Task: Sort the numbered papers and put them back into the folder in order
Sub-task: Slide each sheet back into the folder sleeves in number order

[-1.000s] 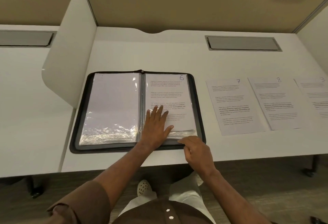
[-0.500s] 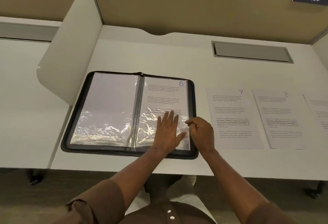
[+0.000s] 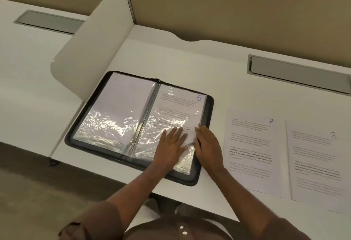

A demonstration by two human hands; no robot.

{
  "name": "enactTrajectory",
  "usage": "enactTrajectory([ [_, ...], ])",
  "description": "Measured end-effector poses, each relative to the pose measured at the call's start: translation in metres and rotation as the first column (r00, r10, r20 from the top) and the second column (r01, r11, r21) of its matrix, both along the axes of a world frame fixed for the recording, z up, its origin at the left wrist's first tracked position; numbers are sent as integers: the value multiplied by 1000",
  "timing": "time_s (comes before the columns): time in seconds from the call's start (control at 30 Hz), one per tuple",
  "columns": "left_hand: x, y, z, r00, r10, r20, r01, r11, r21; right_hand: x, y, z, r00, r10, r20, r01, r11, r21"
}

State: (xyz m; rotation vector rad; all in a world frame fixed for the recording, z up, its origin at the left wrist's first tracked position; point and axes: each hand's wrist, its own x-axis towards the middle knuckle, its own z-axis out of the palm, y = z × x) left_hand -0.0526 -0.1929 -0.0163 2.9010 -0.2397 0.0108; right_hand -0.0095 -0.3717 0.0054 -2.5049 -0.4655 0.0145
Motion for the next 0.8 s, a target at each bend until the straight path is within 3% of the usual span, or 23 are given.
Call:
enactTrajectory([
  [0.1,2,2,5,995,65,71,-54,989,-140,2,6,-6,993,-53,-103,60,996,69],
  [0.2,3,8,11,992,116,45,-95,943,-319,-4,15,-4,975,-124,-184,163,963,216],
  [0.3,6,20,14,989,147,-13,-128,808,-575,-8,26,7,954,-207,-216,272,900,341],
  [0.43,8,26,42,970,116,-212,-237,619,-748,-14,44,15,973,-123,-195,199,875,442],
  [0.53,25,34,68,940,136,-312,-332,570,-752,-16,57,25,987,-49,-153,114,886,450],
  [0.67,62,51,99,886,180,-427,-423,691,-586,-20,74,33,993,63,-102,-19,924,383],
  [0.8,81,86,113,844,155,-514,-463,693,-552,-22,84,30,986,137,-100,-103,951,292],
])
